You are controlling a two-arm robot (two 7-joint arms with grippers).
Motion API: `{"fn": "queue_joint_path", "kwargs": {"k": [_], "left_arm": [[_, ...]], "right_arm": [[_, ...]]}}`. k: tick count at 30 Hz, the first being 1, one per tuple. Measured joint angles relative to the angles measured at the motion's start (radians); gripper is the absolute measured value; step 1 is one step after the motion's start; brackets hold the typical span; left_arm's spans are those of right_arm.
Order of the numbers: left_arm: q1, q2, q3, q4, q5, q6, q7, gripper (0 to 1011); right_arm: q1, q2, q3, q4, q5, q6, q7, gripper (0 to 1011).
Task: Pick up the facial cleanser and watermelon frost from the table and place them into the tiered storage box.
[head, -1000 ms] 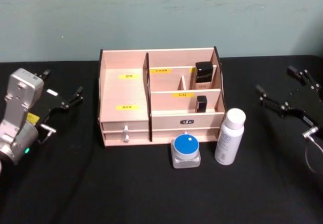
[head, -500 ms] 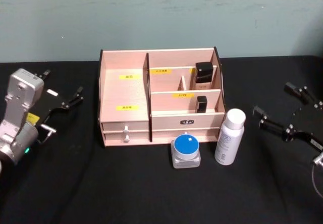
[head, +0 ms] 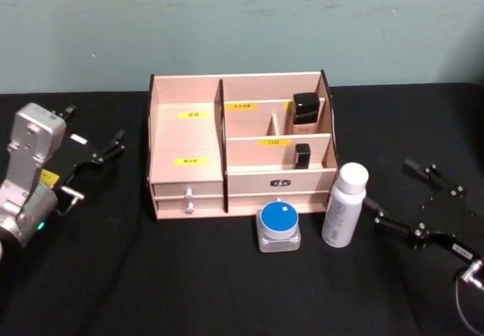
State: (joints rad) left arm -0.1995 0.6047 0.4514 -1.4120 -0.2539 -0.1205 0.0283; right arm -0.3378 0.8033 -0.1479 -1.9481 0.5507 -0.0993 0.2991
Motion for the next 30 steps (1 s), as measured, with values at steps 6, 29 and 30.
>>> {"fn": "queue_joint_path", "kwargs": {"k": [6,29,30], "left_arm": [[0.0,0.0,0.0,0.0,0.0,0.0,0.0,1001],[0.0,0.0,0.0,0.0,0.0,0.0,0.0,1001],[0.0,0.0,0.0,0.0,0.0,0.0,0.0,1001]], "right_arm": [[-0.006,-0.014,-0.002,0.013,0.0,0.008,0.015,1002],[0.043,-0.099,-0.034,0.113,-0.052,0.052,0.056,1002],[0.046,-0.102,-0.035,0.117,-0.054,0.053,0.058,1002]]}}
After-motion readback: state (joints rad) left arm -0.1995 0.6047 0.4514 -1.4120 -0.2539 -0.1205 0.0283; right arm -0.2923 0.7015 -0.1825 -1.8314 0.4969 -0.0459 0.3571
